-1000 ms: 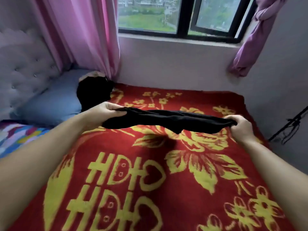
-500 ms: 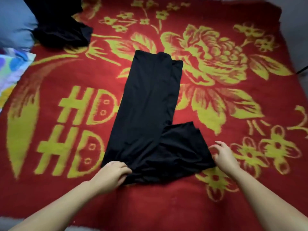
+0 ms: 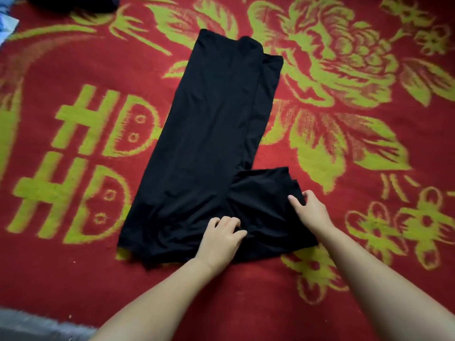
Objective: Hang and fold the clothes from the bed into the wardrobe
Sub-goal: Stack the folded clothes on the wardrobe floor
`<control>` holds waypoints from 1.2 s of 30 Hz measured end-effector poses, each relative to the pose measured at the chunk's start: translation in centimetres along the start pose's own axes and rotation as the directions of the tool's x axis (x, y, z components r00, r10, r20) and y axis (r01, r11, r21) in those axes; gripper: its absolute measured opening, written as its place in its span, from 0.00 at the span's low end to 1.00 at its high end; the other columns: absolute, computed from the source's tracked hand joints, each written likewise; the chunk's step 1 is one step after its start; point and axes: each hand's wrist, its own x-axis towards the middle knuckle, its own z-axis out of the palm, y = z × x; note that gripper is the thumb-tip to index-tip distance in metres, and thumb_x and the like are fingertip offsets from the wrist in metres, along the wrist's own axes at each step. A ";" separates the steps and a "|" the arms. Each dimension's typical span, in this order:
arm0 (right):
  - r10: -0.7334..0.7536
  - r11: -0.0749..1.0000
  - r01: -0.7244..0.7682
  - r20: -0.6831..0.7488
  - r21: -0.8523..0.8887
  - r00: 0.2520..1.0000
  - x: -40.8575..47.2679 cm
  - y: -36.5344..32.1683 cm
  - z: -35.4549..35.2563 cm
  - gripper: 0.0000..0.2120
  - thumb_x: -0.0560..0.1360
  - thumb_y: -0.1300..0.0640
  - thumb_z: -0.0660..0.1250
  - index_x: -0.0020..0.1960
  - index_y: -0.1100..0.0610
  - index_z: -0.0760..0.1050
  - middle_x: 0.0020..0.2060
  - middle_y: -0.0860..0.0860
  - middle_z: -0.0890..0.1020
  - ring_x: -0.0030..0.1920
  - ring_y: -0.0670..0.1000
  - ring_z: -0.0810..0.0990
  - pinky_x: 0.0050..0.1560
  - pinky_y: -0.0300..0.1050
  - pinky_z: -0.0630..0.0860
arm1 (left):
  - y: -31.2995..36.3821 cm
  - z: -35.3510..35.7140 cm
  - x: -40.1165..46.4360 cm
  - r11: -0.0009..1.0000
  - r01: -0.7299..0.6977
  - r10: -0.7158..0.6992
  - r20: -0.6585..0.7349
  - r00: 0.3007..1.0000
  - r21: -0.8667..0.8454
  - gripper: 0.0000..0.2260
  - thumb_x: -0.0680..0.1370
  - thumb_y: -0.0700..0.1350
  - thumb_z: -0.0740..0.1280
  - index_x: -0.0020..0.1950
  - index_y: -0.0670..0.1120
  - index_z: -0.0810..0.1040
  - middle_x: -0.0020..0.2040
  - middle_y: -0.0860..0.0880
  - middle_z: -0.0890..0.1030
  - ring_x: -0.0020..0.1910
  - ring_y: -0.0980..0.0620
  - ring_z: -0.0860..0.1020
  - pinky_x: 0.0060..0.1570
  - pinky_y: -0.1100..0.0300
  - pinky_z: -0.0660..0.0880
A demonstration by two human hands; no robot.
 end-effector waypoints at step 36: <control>-0.371 0.927 0.375 -0.146 0.000 0.917 2.4 -3.4 -3.9 0.10 0.82 0.56 0.57 0.59 0.61 0.67 0.36 0.55 0.74 0.38 0.56 0.71 0.37 0.47 0.58 | 2.6 0.2 -2.4 0.938 0.074 -0.107 -0.080 0.991 -0.340 0.15 0.70 0.38 0.74 0.56 0.47 0.83 0.57 0.45 0.81 0.53 0.45 0.81 0.52 0.50 0.75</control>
